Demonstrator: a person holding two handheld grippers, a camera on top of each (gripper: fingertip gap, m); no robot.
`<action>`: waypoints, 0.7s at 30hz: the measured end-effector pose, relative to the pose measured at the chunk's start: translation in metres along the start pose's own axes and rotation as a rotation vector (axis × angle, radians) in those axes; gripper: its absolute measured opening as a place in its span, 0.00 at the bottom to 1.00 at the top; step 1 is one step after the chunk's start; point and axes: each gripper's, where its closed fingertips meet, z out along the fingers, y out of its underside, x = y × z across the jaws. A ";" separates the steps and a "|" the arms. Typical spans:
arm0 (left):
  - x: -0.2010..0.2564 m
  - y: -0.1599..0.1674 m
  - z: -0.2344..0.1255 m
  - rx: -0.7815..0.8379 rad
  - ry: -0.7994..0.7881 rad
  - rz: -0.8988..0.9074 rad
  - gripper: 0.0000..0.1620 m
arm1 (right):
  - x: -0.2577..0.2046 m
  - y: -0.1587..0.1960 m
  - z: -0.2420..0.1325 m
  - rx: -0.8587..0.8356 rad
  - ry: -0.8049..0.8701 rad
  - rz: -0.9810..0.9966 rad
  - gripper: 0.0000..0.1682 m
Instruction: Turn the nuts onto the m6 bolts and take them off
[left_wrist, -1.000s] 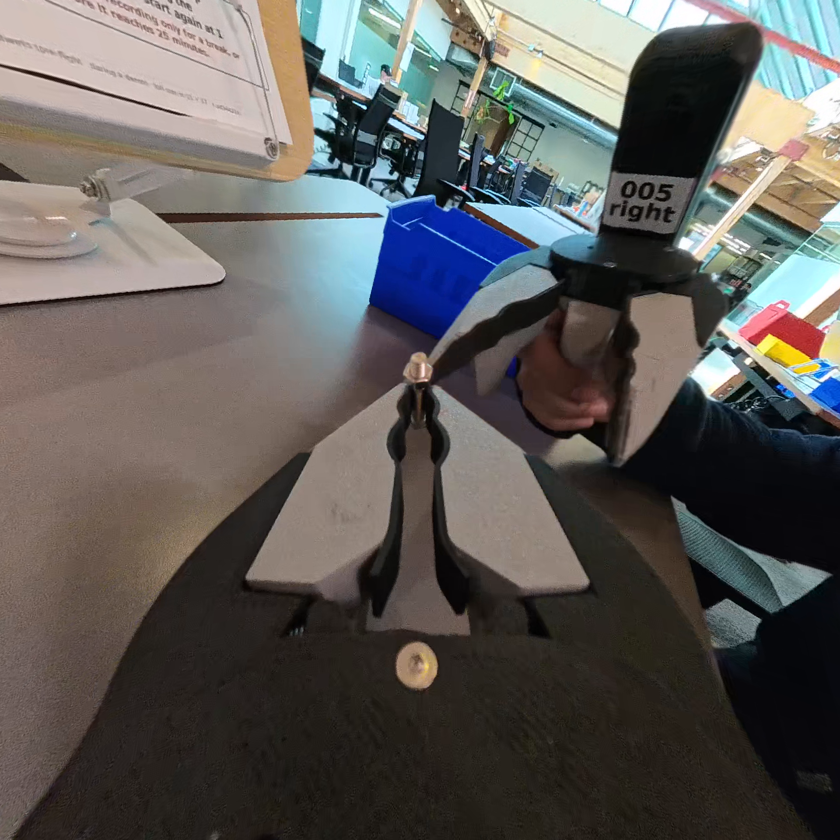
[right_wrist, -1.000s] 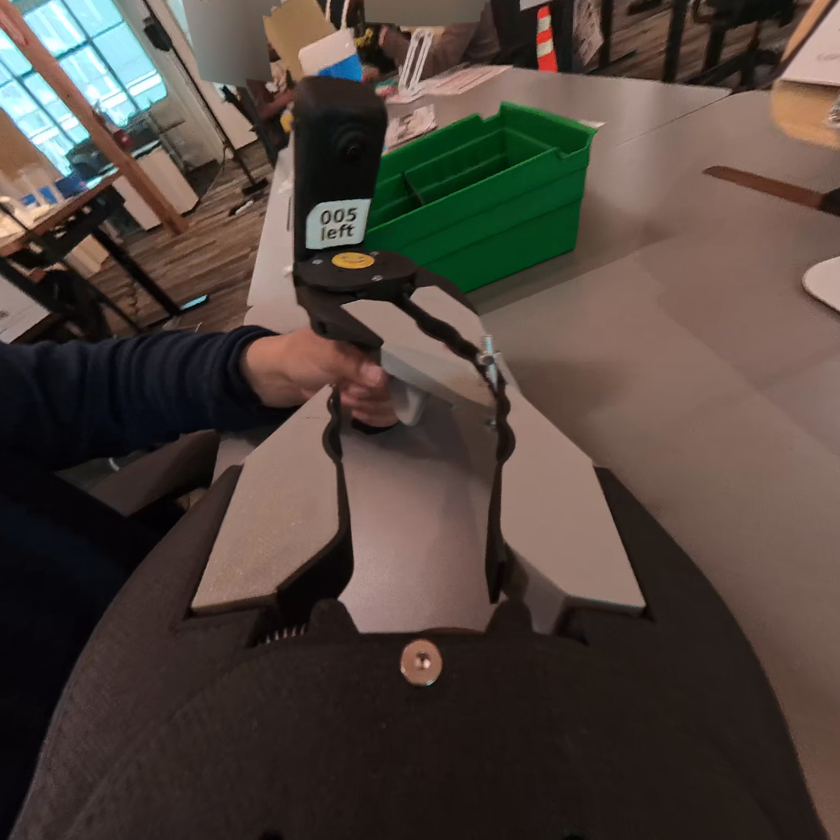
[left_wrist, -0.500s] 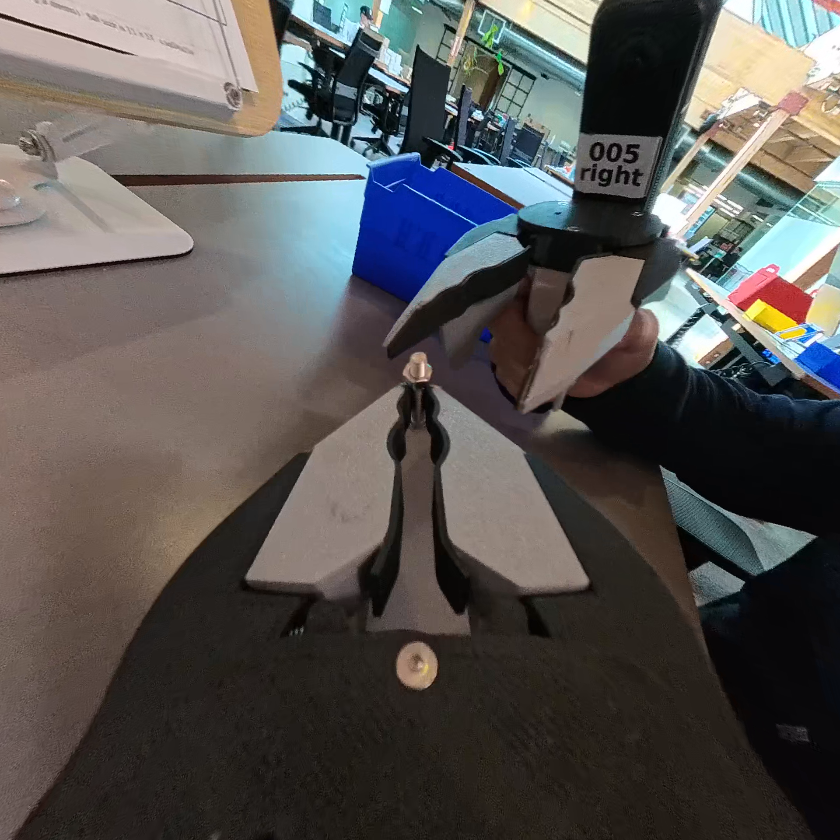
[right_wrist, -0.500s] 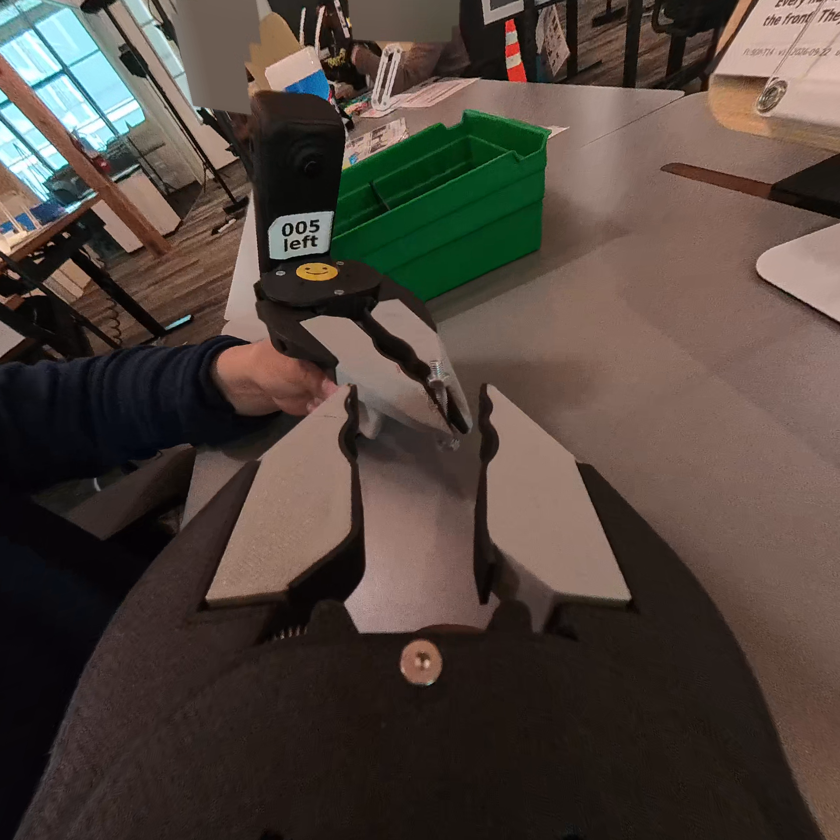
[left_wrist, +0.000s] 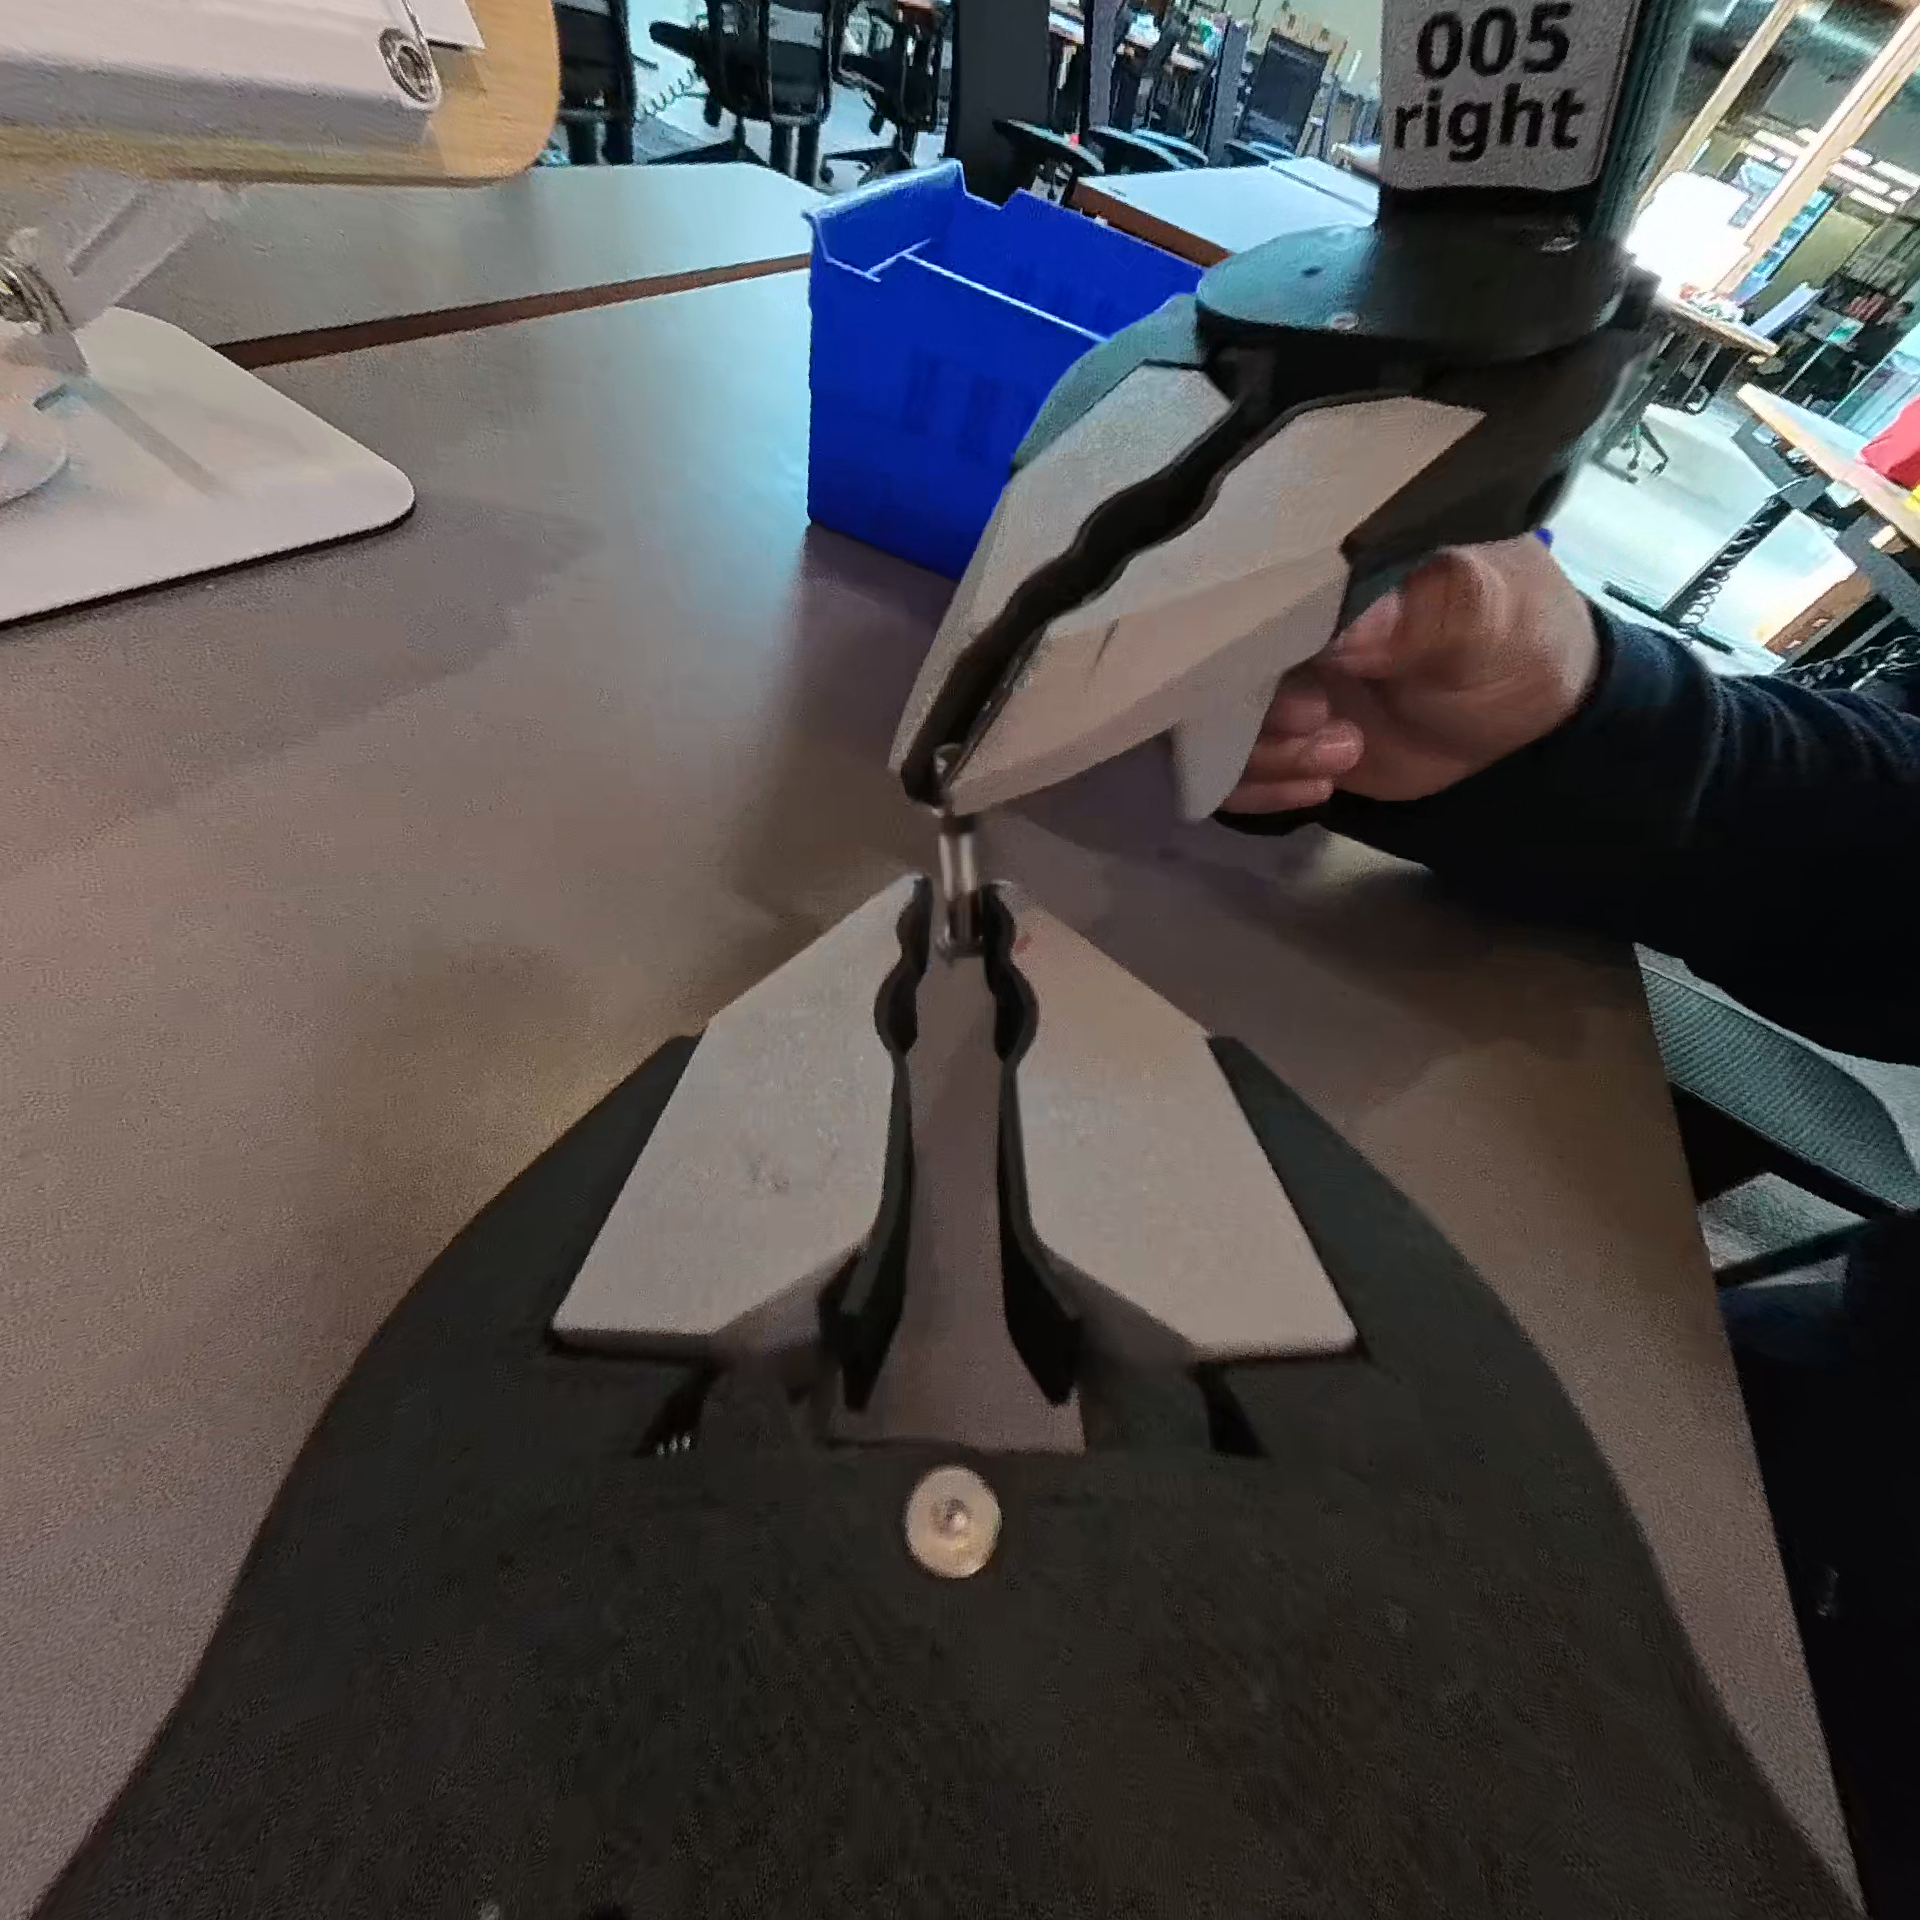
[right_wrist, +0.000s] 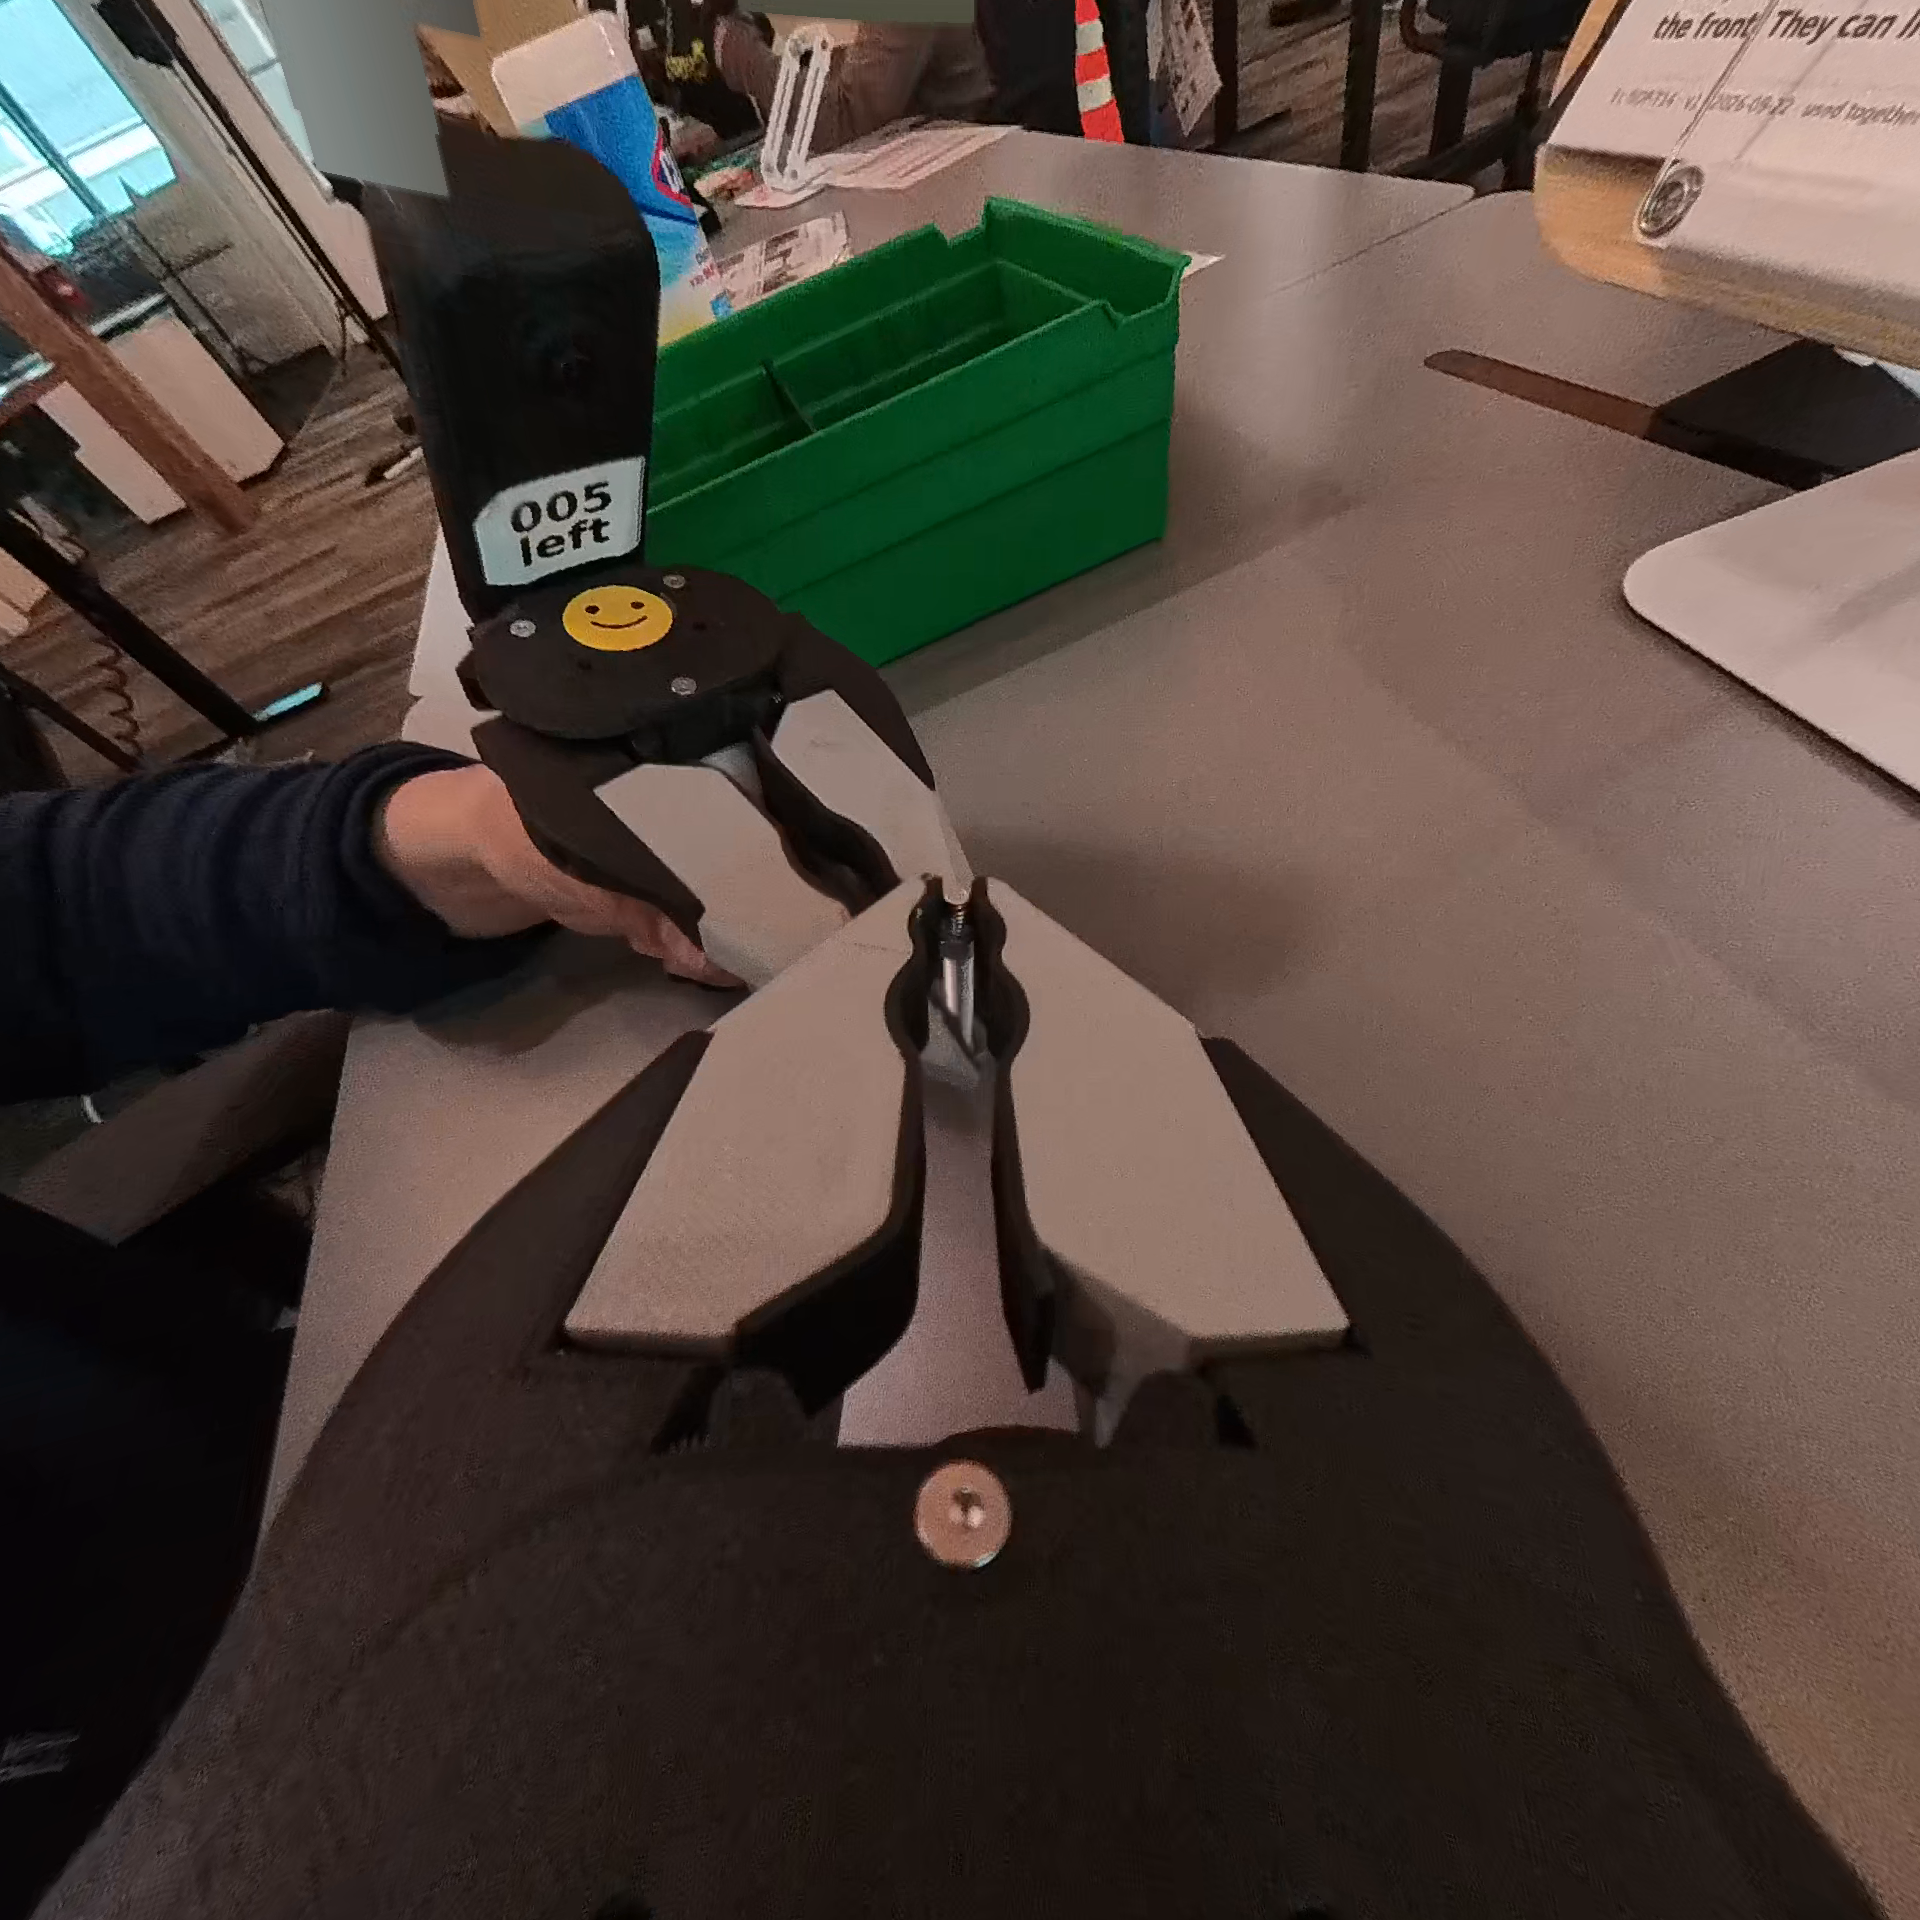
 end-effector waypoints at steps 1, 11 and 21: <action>0.000 0.000 0.001 -0.001 -0.008 0.004 0.05 | 0.000 -0.001 -0.001 0.006 -0.002 0.006 0.01; -0.008 -0.005 -0.006 0.017 -0.052 0.029 0.02 | 0.005 -0.007 -0.006 0.050 -0.011 0.053 0.05; -0.016 -0.011 -0.013 0.049 -0.066 -0.026 0.02 | -0.014 -0.008 -0.003 0.071 -0.174 0.085 0.22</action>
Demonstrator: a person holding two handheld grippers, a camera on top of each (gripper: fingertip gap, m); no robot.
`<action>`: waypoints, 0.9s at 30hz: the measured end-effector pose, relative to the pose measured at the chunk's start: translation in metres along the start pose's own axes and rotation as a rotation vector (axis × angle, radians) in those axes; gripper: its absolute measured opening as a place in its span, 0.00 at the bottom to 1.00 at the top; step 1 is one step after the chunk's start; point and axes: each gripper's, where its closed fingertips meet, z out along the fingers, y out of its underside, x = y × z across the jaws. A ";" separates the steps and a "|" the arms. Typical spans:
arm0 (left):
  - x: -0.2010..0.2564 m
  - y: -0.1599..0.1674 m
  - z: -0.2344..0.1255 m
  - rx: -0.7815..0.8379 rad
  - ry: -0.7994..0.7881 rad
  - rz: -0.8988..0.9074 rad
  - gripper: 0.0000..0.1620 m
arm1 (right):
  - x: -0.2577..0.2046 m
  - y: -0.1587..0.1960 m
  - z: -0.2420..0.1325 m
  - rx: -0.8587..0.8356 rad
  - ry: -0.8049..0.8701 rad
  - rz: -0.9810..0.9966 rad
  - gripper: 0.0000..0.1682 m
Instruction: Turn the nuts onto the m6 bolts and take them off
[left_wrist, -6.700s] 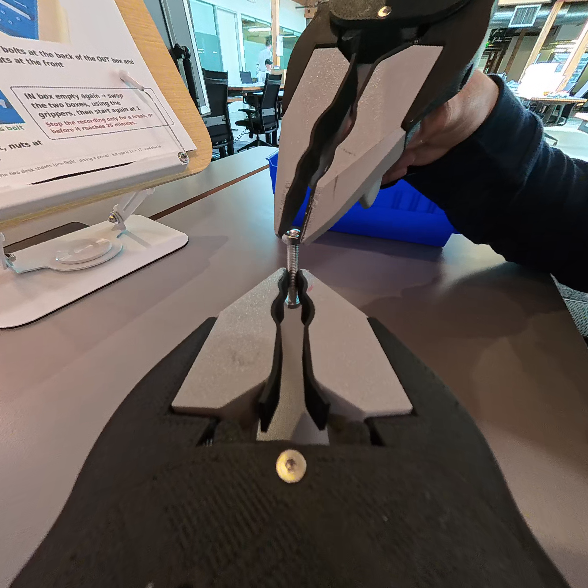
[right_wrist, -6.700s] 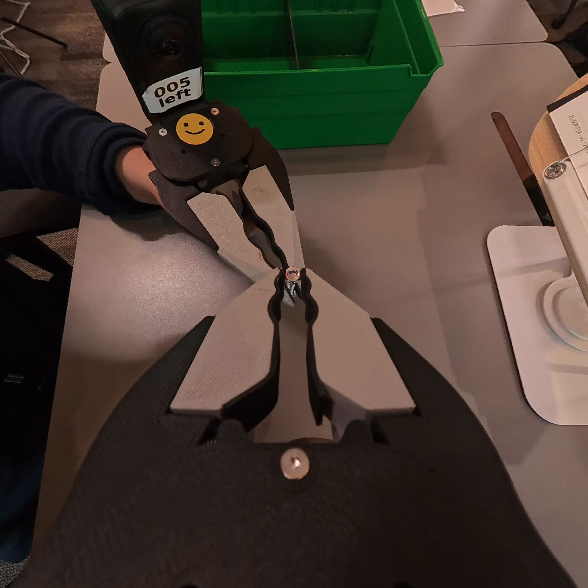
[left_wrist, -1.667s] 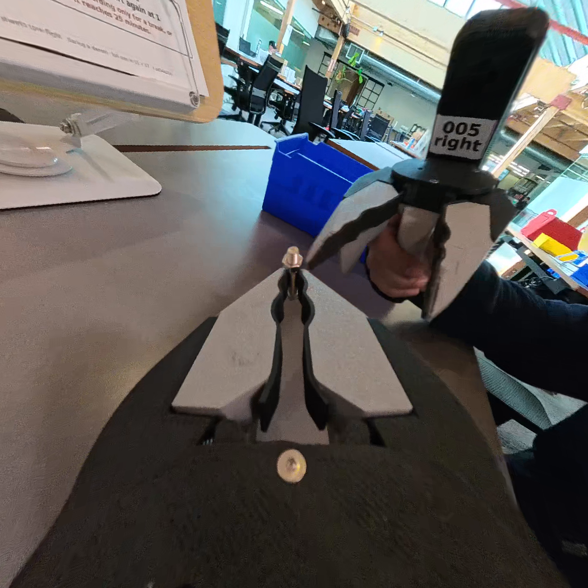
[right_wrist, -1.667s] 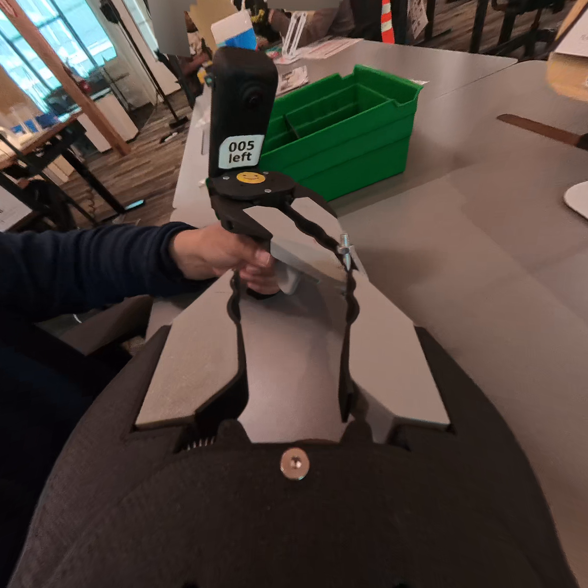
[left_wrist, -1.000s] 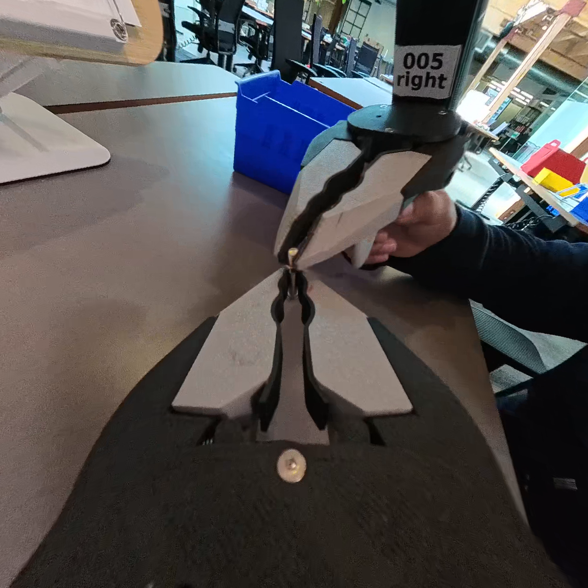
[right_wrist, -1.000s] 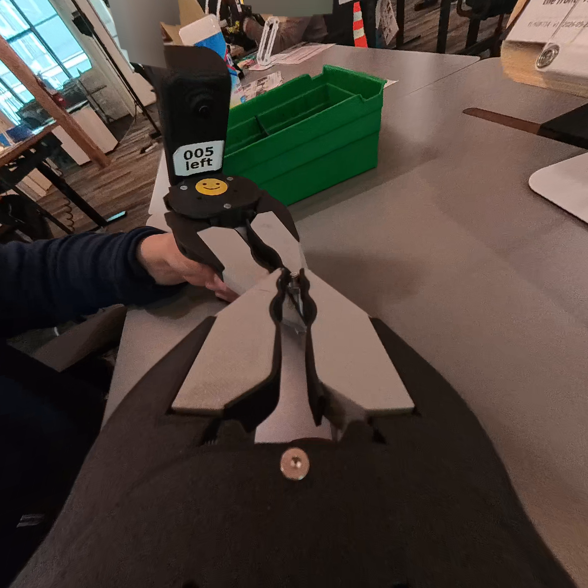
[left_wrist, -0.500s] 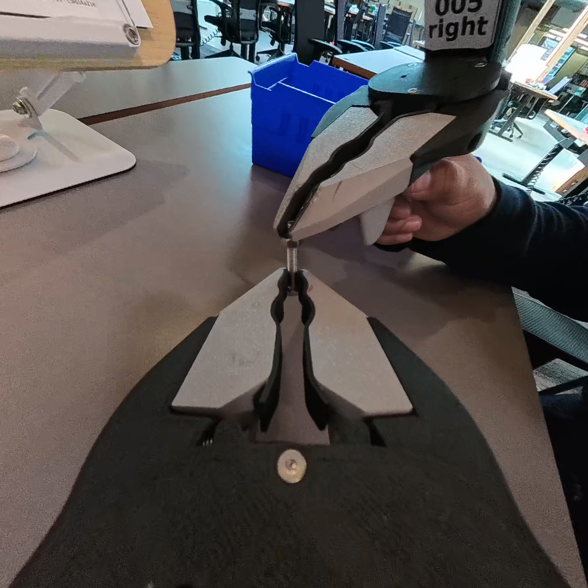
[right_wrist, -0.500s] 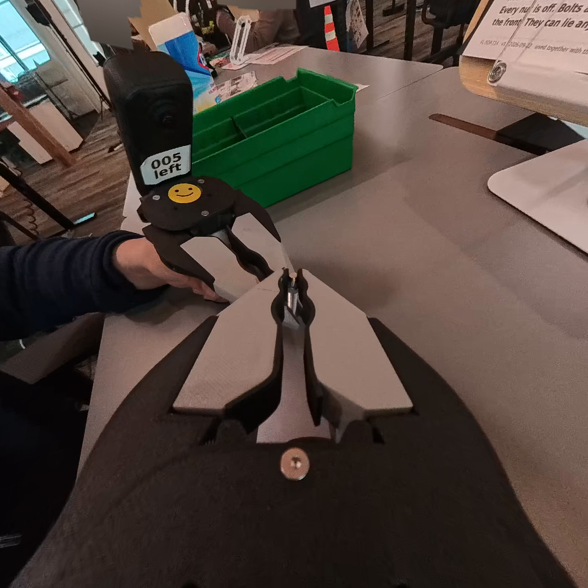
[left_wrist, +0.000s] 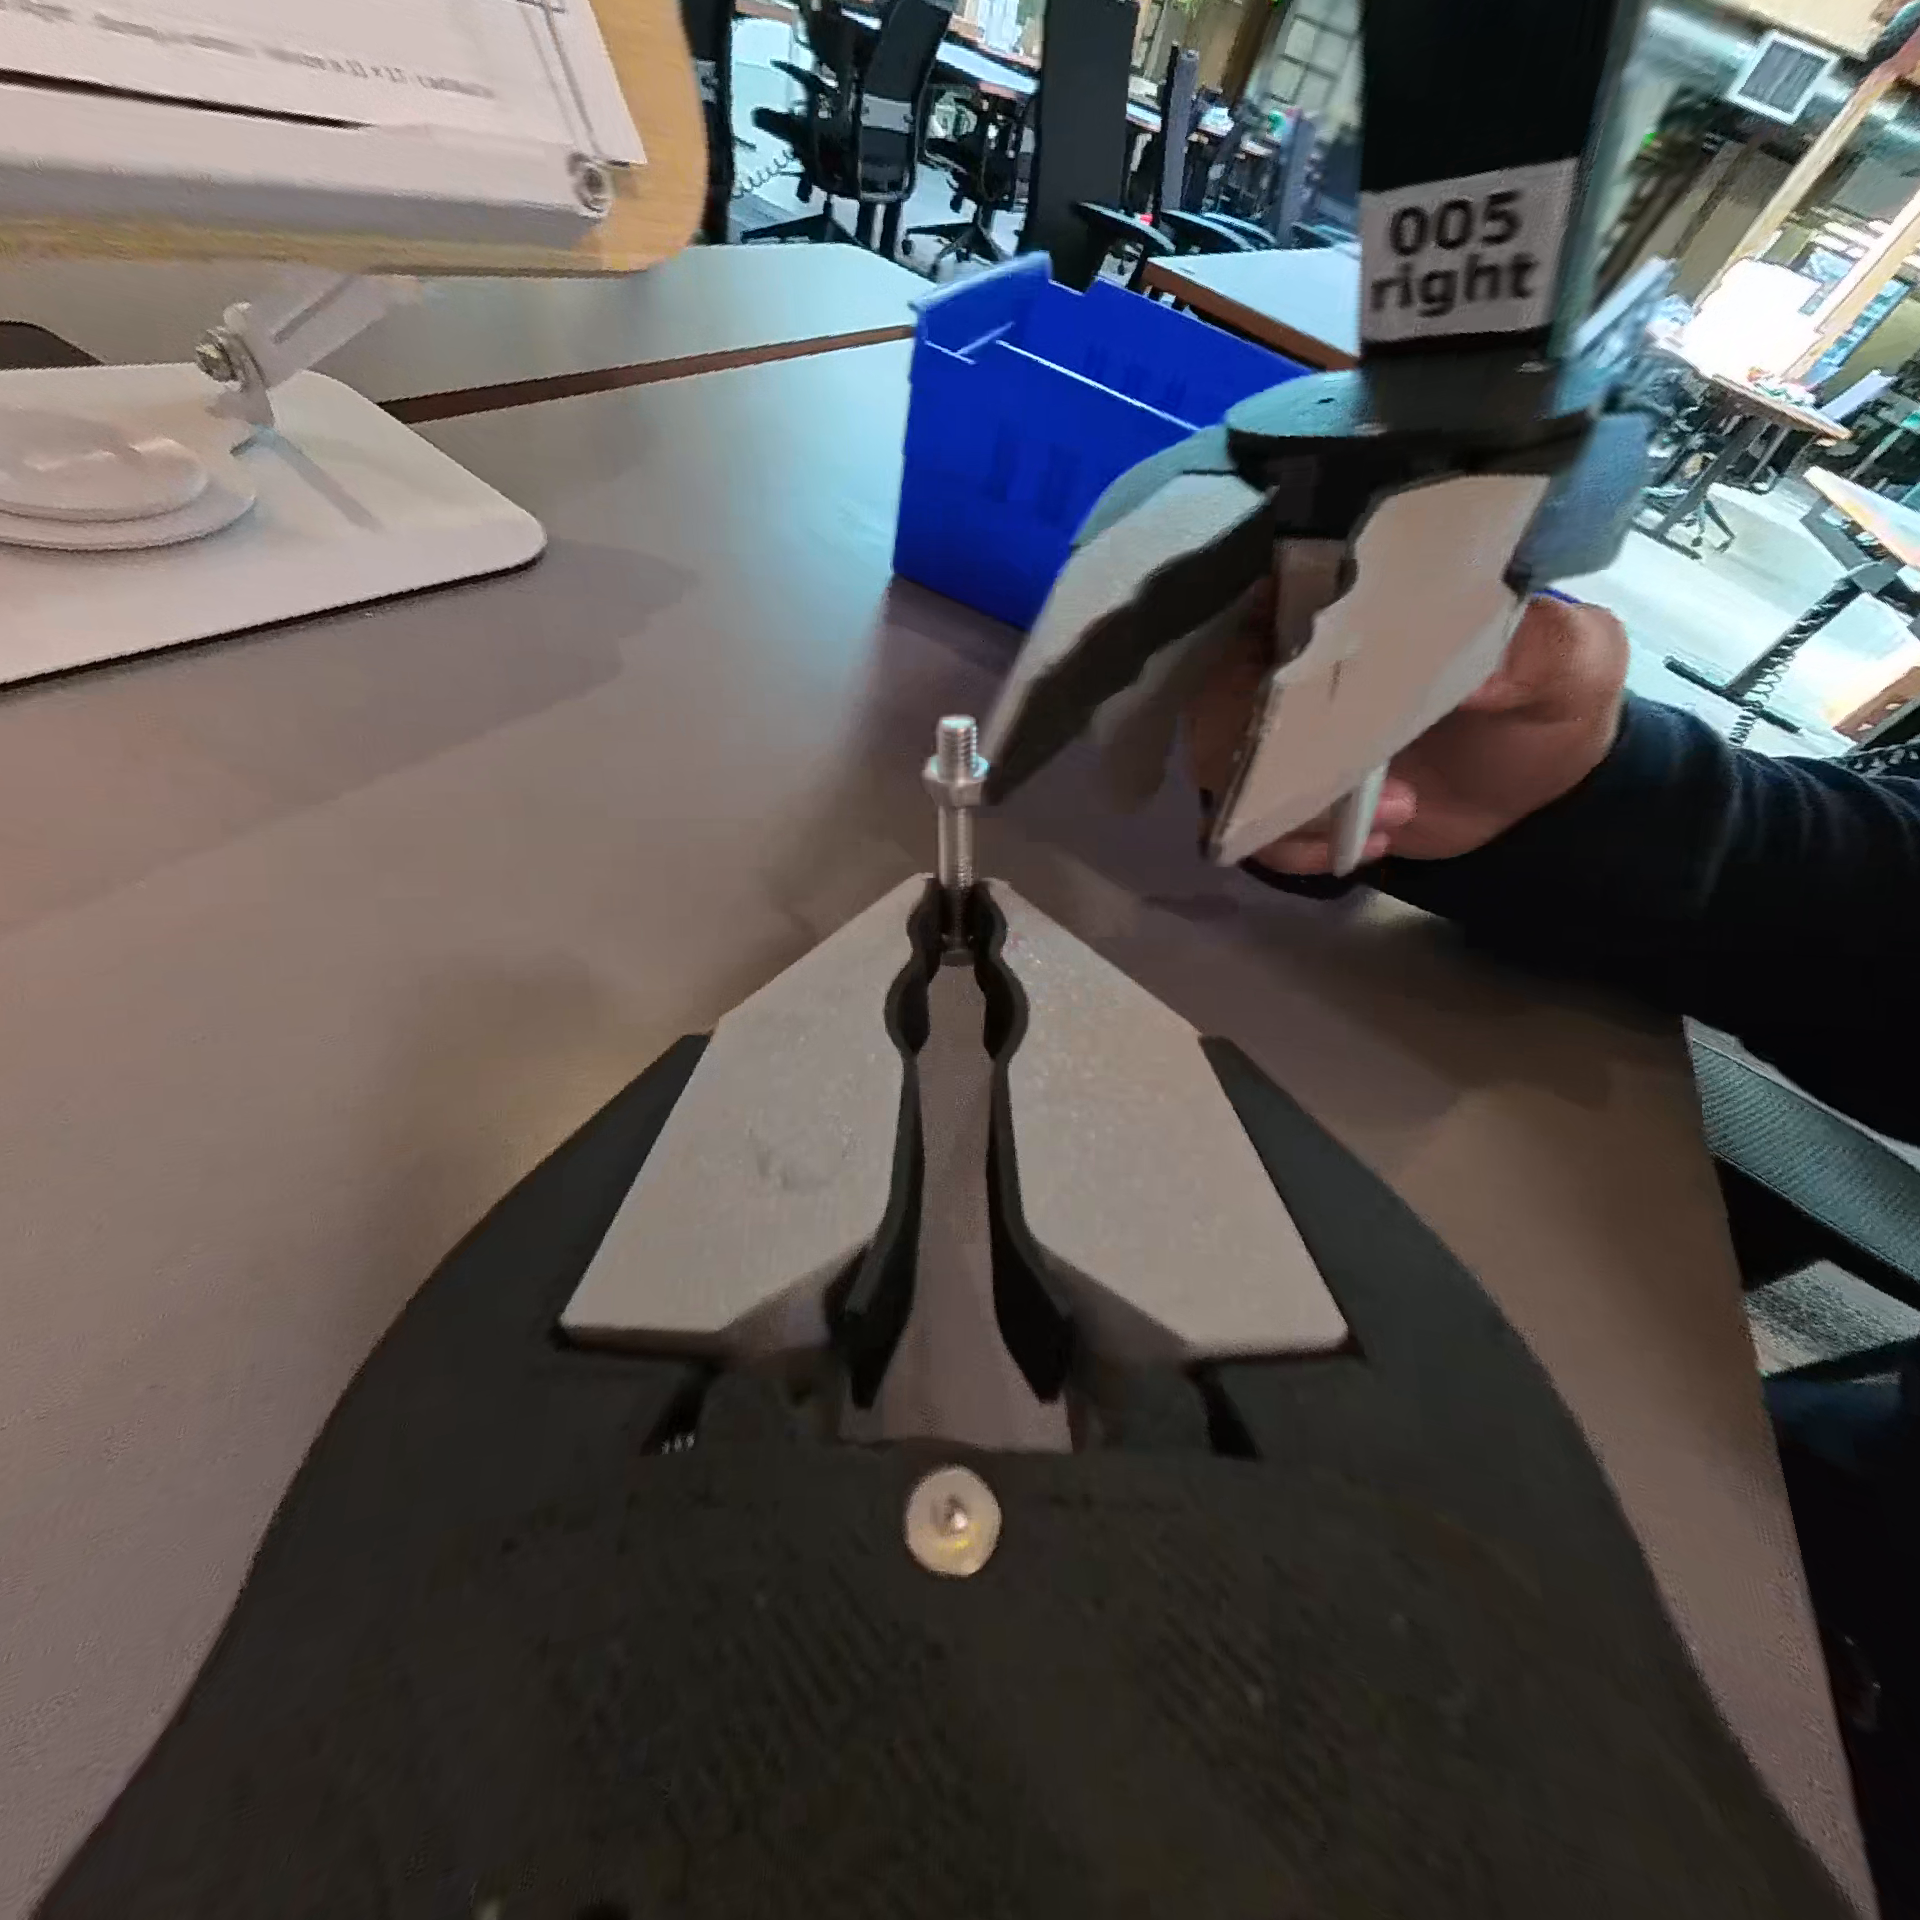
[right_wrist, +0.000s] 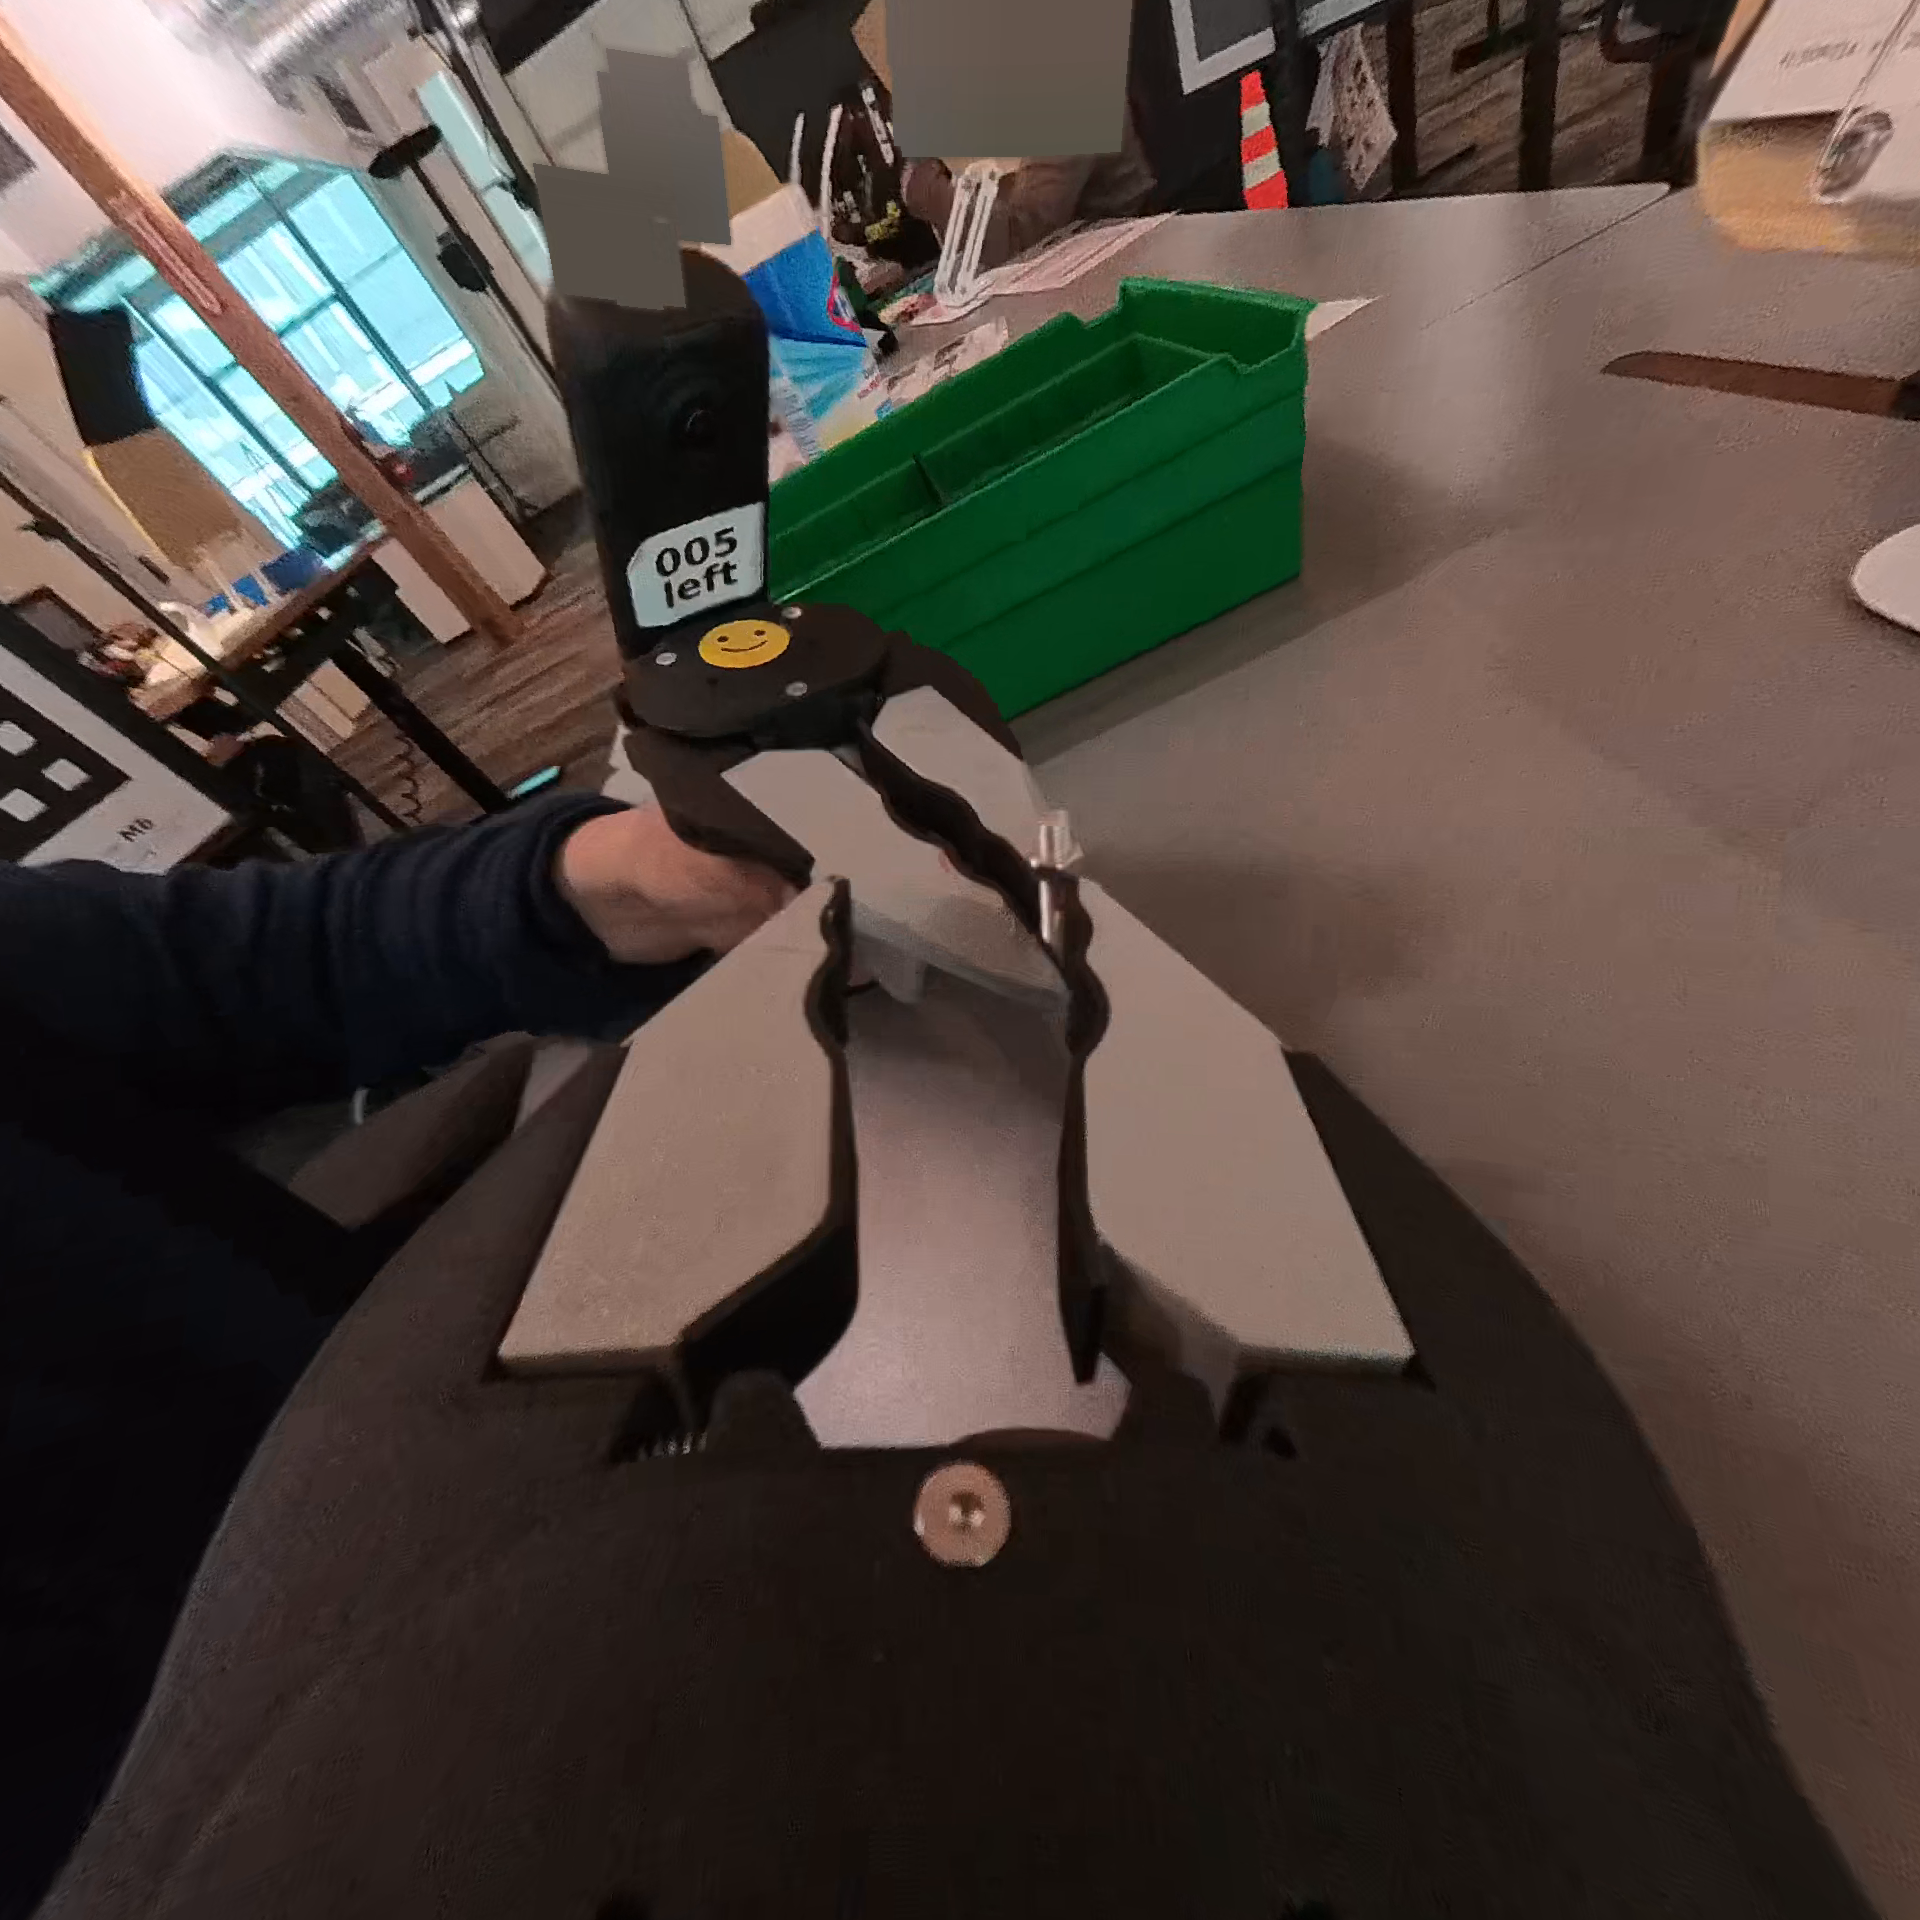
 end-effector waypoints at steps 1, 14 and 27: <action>-0.009 0.000 -0.002 -0.004 -0.035 -0.015 0.02 | -0.002 -0.002 -0.003 0.006 0.004 -0.046 0.09; -0.019 0.004 -0.002 0.001 -0.046 -0.090 0.02 | -0.009 0.007 0.002 -0.045 -0.048 -0.016 0.00; 0.015 0.008 0.007 -0.030 0.066 0.017 0.02 | 0.020 0.009 0.003 -0.038 0.150 -0.024 0.04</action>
